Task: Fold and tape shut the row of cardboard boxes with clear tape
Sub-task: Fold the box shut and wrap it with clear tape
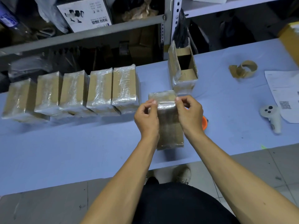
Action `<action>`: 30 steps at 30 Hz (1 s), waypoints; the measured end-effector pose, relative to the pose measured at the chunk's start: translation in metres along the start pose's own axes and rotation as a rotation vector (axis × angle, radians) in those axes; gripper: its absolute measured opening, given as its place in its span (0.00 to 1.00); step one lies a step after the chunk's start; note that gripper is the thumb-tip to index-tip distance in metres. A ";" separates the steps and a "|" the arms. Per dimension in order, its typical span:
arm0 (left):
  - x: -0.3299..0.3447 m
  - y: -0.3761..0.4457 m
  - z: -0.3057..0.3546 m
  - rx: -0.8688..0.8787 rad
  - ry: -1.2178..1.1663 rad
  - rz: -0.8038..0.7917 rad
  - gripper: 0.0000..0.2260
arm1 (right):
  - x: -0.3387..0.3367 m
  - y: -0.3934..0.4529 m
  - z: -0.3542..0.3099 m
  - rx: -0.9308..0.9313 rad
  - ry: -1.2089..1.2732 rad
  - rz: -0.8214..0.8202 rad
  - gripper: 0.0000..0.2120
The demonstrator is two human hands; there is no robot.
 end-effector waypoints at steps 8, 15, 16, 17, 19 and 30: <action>-0.009 0.004 -0.006 -0.179 0.049 0.076 0.15 | 0.020 -0.001 0.003 0.134 -0.102 -0.044 0.13; 0.007 0.010 -0.014 -0.219 0.103 -0.138 0.17 | 0.039 0.003 0.000 0.123 -0.294 -0.170 0.20; 0.012 0.011 -0.014 -0.217 0.093 -0.221 0.16 | 0.035 0.007 -0.002 0.119 -0.312 -0.140 0.17; 0.018 0.009 -0.013 -0.187 0.110 -0.316 0.15 | 0.033 0.012 -0.004 0.117 -0.334 -0.122 0.15; 0.023 0.003 -0.007 -0.046 0.237 -0.437 0.10 | 0.033 0.021 -0.007 0.108 -0.356 -0.139 0.13; -0.055 0.024 -0.040 -0.242 0.316 0.128 0.12 | 0.018 -0.014 0.057 0.138 -0.645 -0.507 0.24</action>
Point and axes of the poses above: each hand's wrist, its own y-axis towards the middle knuckle, its own x-axis out of the palm, z = x × y, the point moved 10 cm from there along y, towards the middle knuckle, and after that the axes turned 8 degrees about -x, right-handed, at the moved point
